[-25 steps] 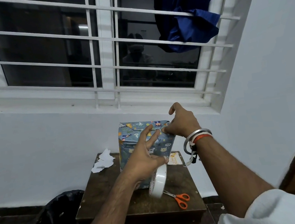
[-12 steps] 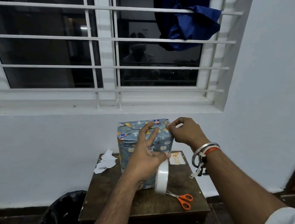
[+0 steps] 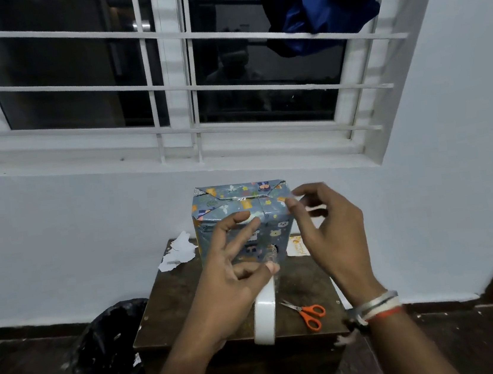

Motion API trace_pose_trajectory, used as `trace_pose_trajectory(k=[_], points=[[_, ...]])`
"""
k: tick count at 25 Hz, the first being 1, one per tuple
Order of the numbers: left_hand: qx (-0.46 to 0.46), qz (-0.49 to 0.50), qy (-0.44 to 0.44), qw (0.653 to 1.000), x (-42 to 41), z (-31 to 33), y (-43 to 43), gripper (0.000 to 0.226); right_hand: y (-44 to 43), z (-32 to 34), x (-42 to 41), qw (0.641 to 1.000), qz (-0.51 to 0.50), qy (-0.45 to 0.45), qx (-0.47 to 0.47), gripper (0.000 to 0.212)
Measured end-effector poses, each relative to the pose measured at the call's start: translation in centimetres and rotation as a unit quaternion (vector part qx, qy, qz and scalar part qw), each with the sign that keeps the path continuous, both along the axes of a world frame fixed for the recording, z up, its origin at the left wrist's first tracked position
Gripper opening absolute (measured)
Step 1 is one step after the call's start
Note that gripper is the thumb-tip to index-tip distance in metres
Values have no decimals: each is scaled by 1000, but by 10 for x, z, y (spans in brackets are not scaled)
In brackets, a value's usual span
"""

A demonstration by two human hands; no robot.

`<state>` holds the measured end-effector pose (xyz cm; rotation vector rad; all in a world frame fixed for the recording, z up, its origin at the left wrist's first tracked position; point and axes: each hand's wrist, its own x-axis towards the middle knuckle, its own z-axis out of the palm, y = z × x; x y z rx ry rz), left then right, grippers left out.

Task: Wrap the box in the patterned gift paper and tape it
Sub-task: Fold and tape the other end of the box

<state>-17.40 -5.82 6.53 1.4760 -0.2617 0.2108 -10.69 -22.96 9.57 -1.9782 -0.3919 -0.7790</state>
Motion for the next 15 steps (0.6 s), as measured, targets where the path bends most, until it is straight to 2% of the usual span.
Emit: trace_pose_trajectory(k=[1,3,6,11,15], points=[[-6,4,2,1000,-4,-7,1,67,0,-5,-14,997,60,41,-13,8],[-21,5,13,1000,-9,-22,4,65,2,-21,-34,970,175,160,-56,10],[-21,6,34,999,-12,-45,9,66,4,-49,-39,931,246,258,-86,16],[18,6,83,996,-11,-91,13,73,4,-81,-36,901,287,314,-84,5],[31,-17,130,991,-10,-108,16,66,10,-104,-38,919,250,289,-103,8]])
